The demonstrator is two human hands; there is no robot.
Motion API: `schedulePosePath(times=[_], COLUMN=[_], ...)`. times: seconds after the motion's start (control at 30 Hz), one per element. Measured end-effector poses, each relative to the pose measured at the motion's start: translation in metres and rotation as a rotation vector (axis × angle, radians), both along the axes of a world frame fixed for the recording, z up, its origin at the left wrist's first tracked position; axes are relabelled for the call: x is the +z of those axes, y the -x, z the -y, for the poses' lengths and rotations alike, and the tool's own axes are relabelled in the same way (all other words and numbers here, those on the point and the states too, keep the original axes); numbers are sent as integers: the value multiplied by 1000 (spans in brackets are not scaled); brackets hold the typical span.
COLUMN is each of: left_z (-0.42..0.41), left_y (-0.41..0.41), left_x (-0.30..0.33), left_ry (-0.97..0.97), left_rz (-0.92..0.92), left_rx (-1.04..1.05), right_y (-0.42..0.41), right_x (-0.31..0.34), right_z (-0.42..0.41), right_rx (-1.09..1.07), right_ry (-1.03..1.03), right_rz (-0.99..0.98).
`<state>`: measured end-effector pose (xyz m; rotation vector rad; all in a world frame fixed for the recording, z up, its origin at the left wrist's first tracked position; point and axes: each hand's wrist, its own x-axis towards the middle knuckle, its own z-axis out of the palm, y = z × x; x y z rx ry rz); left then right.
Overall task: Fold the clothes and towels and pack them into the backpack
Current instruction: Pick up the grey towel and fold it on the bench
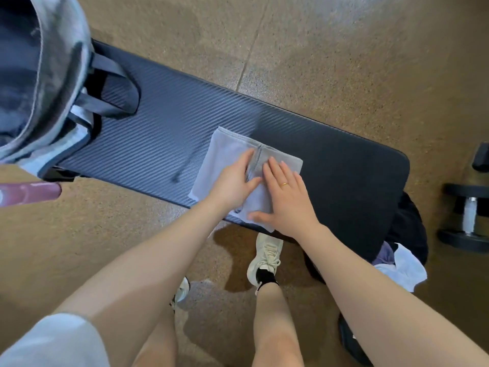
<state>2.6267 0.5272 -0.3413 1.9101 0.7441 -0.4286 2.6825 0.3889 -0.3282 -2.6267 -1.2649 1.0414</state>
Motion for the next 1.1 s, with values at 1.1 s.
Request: schedulePosePath(times=[1.1], left_z=[69], left_y=[67], left_x=[2], left_ry=[-375], left_rz=[192], left_rx=[-316], right_y=[-45], right_x=[-16], right_z=[38], right_rx=[641], right_ry=[-267], right_rz=[248])
